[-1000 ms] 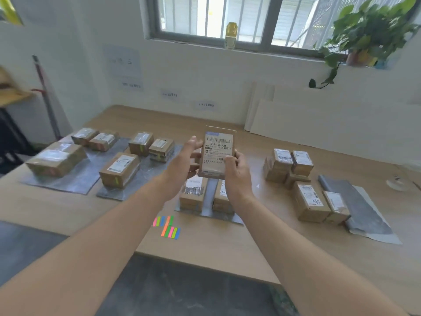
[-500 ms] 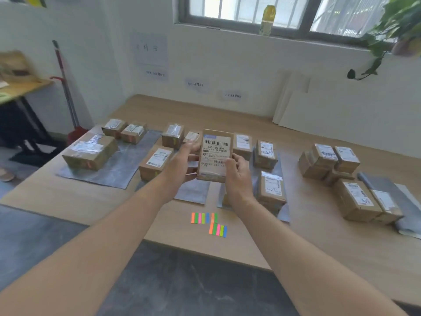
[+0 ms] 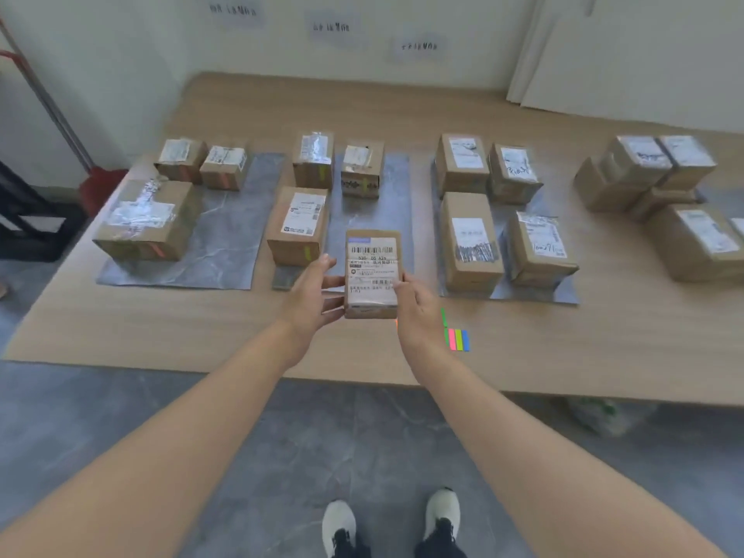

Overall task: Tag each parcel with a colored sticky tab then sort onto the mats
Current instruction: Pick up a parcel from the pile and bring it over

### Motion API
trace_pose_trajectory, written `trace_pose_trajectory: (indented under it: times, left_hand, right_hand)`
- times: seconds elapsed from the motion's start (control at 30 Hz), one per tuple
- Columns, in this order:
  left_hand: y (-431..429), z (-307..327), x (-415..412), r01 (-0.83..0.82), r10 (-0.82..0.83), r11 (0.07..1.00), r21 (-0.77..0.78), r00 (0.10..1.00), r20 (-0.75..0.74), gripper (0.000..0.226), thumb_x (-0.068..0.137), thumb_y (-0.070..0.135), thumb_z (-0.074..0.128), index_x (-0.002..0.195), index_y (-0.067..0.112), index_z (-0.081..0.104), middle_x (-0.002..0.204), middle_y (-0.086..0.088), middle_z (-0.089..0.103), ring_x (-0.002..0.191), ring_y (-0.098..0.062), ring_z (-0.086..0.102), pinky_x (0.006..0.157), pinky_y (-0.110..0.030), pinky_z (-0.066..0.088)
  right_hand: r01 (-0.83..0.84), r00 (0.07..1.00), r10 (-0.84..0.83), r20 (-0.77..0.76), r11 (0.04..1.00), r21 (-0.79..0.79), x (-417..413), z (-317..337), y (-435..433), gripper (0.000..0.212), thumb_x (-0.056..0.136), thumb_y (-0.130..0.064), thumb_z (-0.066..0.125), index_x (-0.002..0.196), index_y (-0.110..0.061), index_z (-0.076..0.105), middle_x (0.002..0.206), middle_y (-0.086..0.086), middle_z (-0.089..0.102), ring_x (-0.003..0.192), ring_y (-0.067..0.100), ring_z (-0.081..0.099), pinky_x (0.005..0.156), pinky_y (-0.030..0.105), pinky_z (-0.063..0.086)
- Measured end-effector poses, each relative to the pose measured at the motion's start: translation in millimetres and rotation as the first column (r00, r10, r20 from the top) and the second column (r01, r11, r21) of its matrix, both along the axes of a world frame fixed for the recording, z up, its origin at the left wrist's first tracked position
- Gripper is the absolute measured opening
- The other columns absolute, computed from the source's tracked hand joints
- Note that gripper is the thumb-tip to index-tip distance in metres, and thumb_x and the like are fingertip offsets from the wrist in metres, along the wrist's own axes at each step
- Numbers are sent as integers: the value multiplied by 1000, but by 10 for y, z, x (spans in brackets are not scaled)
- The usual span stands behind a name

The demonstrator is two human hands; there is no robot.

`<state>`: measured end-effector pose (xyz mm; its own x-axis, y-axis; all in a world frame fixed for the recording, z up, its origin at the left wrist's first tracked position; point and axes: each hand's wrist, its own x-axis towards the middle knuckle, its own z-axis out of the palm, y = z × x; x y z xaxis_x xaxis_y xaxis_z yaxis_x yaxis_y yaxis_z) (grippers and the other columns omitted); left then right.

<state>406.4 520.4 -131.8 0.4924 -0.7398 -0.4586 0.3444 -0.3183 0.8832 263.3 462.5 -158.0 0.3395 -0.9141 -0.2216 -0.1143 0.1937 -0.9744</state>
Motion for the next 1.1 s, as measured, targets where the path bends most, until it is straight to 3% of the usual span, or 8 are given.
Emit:
trace_pose_trajectory:
  times: [0.3,0.4,0.63,0.8,0.87,0.97,1.03,1.1]
  left_hand:
    - [93,-896,219,-47,54,994,102,996,-68,47,105,48,32,138,21,51,121,5,66,111,-24,65,101,-39,47]
    - [116,-1121,224,-57,68,989,138,995,-72,43,105,48,33,133,22,53,122,6,65,111,-23,65,100,-36,48]
    - [126,-1394,237,-29,43,979,203,997,-67,46,104,49,34,136,23,55,127,6,65,116,-23,63,106,-38,46]
    - [127,-1404,211,13,-2,976,216,999,-52,46,105,49,33,136,24,55,130,4,63,117,-21,63,105,-36,45]
    - [124,-1363,185,15,-10,975,221,1000,-27,47,106,46,31,140,23,52,133,6,60,124,-19,58,110,-36,40]
    - [106,-1261,122,-31,8,982,184,992,125,39,107,35,33,139,22,52,131,14,57,131,-11,49,114,-31,34]
    - [61,-1158,59,-33,3,992,118,969,249,31,106,29,36,131,25,55,116,25,60,120,6,53,100,-14,39]
    - [-19,-1058,-14,3,-23,998,62,943,333,32,104,31,39,127,20,58,112,17,66,108,12,58,91,-11,43]
  right_hand:
    - [-99,992,107,-70,989,114,185,-841,17,40,99,-24,43,131,-27,67,124,-13,73,117,5,65,104,35,51]
    - [-94,991,109,-77,979,180,215,-1068,54,35,101,-22,43,117,-39,69,119,-17,73,114,2,66,103,32,50]
    - [-120,987,143,-69,957,266,206,-1331,88,40,95,-28,42,126,-32,67,124,-13,73,120,8,65,111,43,46]
    - [-154,978,190,-84,934,323,192,-1403,41,39,101,-26,42,130,-33,66,121,-30,69,124,2,60,115,40,42]
    - [-149,978,191,-84,923,355,155,-1412,23,37,102,-27,43,132,-35,62,120,-42,63,131,2,54,118,38,39]
    - [-53,985,110,-133,924,378,36,-1470,-51,52,97,-36,48,149,-27,52,148,-16,54,139,10,48,120,42,37]
    - [2,988,52,-143,935,354,-87,-1465,-148,48,101,-31,51,148,-21,53,138,-7,62,129,13,56,116,42,43]
    - [35,988,13,-153,950,310,-220,-1432,-264,37,103,-21,54,140,-20,60,119,-7,68,113,17,65,107,40,52]
